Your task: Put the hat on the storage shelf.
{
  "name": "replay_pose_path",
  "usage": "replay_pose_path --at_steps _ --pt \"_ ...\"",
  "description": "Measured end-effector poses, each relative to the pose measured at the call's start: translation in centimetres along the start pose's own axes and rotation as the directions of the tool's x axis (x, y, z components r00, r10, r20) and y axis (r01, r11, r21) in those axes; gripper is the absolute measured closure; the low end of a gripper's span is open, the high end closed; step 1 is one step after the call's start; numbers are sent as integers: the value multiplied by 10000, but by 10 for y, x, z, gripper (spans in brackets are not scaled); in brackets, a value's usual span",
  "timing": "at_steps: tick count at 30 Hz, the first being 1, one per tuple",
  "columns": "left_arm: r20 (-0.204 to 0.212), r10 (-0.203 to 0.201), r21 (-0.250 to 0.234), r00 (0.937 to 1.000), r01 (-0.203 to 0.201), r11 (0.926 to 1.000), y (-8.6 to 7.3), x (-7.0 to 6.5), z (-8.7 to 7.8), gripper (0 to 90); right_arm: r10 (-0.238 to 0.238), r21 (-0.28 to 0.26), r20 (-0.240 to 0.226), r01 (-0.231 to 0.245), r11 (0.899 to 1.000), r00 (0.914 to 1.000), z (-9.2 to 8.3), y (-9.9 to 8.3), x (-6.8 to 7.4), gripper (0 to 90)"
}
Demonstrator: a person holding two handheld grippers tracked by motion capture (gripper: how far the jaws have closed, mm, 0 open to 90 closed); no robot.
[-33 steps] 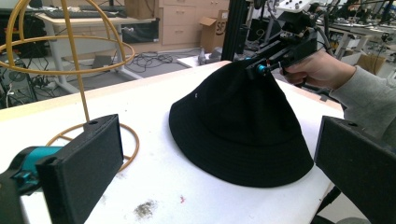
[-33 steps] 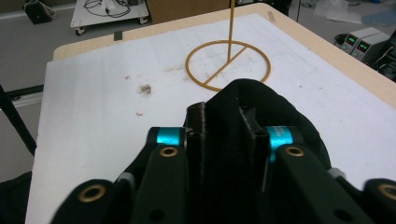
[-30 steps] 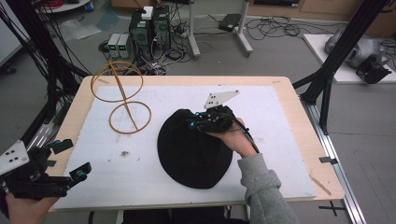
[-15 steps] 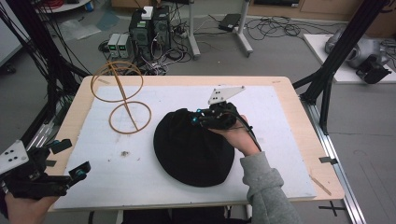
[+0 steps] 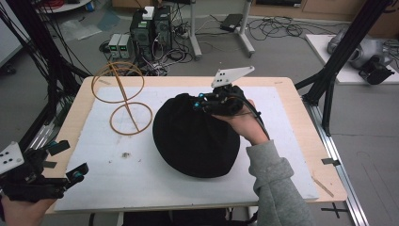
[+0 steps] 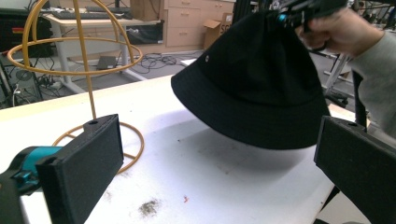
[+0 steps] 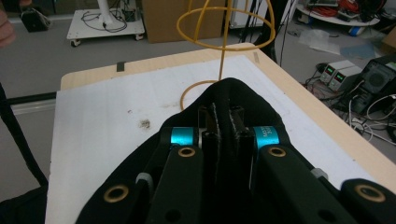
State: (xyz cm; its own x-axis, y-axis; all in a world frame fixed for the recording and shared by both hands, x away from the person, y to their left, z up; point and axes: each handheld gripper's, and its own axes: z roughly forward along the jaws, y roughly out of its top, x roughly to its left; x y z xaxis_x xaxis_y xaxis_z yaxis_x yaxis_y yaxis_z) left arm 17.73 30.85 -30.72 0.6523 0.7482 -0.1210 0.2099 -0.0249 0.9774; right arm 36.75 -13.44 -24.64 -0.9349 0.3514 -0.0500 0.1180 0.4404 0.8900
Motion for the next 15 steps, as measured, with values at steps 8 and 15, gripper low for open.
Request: replay_pose_path --at_steps 8,15 --pt "99 -86 -58 9999 86 9999 1 0 1 17 -344 -332 -178 338 9989 9992 -12 34 -3 869" --pt "-92 -300 -183 9995 298 9994 1 3 -3 17 -595 -548 -290 579 9968 9978 -26 66 -4 870"
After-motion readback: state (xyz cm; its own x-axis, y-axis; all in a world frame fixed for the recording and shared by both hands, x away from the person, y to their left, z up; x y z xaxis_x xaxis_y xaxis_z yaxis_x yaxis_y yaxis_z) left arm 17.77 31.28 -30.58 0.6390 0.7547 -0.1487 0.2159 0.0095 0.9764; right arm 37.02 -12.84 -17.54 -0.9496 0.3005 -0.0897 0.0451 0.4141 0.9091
